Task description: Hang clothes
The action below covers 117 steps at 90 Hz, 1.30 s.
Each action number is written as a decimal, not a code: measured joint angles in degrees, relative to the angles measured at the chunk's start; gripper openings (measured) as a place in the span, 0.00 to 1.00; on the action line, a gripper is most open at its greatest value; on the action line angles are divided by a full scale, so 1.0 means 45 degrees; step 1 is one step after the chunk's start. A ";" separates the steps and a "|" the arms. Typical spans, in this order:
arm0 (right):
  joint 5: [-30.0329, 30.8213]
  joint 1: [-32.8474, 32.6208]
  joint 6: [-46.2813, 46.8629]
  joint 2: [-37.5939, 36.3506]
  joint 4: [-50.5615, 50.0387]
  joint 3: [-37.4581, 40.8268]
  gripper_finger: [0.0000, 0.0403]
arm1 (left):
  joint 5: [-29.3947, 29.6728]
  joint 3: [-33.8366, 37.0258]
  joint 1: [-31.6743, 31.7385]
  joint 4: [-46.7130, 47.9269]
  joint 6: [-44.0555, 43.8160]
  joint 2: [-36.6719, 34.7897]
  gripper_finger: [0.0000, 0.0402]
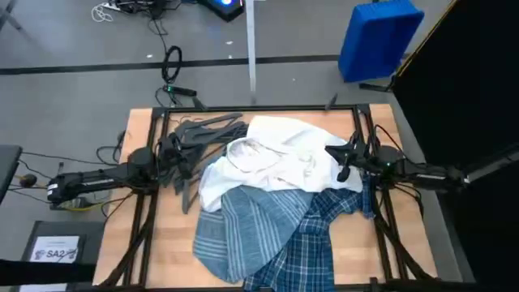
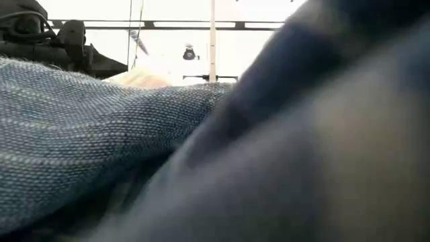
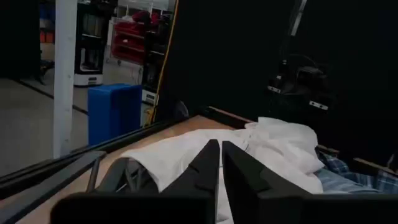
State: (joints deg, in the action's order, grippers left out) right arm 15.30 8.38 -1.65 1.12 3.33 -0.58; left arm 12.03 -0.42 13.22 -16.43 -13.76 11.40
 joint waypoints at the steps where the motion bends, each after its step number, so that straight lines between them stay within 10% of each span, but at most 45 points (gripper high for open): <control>1: -0.0003 0.0000 0.0000 -0.0003 0.0000 0.0000 0.00 | 0.0001 0.0000 -0.0001 0.0000 0.0000 0.0000 0.00; 117: -0.0001 0.0000 0.0000 -0.0003 0.0000 0.0003 0.01 | 0.0001 0.0000 0.0001 0.0005 0.0001 0.0002 0.00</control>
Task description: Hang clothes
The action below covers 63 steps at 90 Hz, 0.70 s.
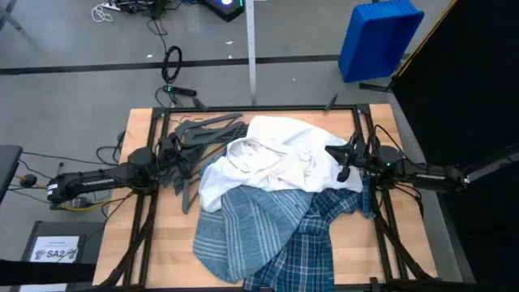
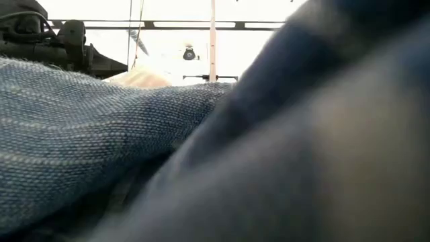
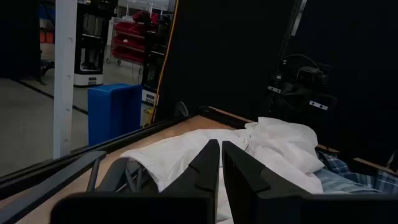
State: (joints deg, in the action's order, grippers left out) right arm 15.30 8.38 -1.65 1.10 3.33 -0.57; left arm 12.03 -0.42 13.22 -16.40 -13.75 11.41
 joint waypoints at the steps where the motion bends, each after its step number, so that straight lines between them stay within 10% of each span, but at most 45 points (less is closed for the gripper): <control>1: -0.0002 0.0000 0.0000 0.0000 0.0000 -0.0003 0.01 | 0.0000 0.0001 -0.0002 -0.0001 0.0001 -0.0002 0.00; 63: 0.0002 0.0000 0.0000 0.0002 0.0000 -0.0003 0.00 | 0.0000 -0.0001 0.0002 0.0000 -0.0001 0.0002 0.00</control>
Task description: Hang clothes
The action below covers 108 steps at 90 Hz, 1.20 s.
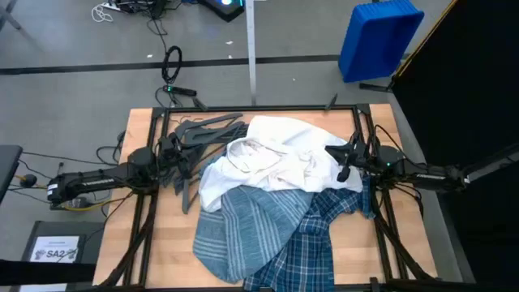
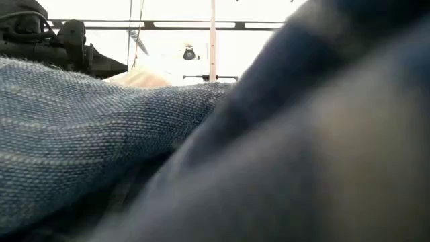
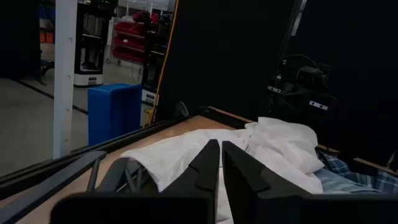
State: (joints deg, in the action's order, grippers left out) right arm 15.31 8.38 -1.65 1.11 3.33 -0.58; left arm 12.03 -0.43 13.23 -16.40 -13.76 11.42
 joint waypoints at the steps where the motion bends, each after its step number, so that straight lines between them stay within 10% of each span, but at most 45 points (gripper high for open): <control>1: 0.0000 0.0000 0.0000 0.0003 0.0000 0.0000 0.00 | 0.0000 0.0001 -0.0001 0.0000 0.0000 -0.0001 0.00; 67: -0.1011 0.0000 0.0777 0.0383 0.4920 -0.0063 0.01 | 0.0000 0.0000 0.0000 -0.0014 0.0000 0.0000 0.00; 108: -0.2356 0.0000 0.0286 0.7594 0.4939 -0.3566 0.00 | -0.0002 0.0005 -0.0003 -0.0002 0.0000 0.0000 0.00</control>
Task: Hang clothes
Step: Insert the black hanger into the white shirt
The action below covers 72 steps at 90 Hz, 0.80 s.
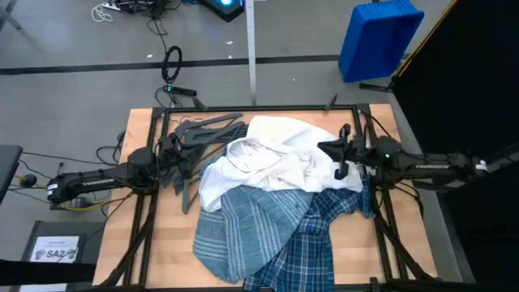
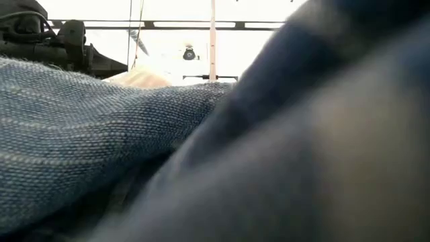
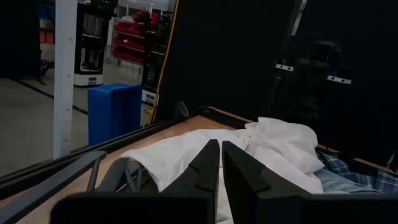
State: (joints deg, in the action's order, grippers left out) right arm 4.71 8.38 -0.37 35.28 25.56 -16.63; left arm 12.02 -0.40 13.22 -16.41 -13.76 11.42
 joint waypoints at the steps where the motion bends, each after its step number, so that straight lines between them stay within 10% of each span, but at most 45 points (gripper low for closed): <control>1: 0.0000 0.0000 -0.0035 0.0242 -0.0009 -0.0164 0.01 | -0.0003 0.0000 0.0003 -0.0003 0.0000 0.0000 0.00; 72: -0.3520 0.2123 -0.0613 1.4236 -0.1076 -0.9826 0.06 | -0.0003 -0.0005 -0.0002 -0.0115 0.0000 0.0000 0.00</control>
State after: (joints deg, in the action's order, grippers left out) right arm -11.13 17.93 -3.12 99.35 20.72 -60.84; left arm 12.01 -0.43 13.21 -16.93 -13.76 11.42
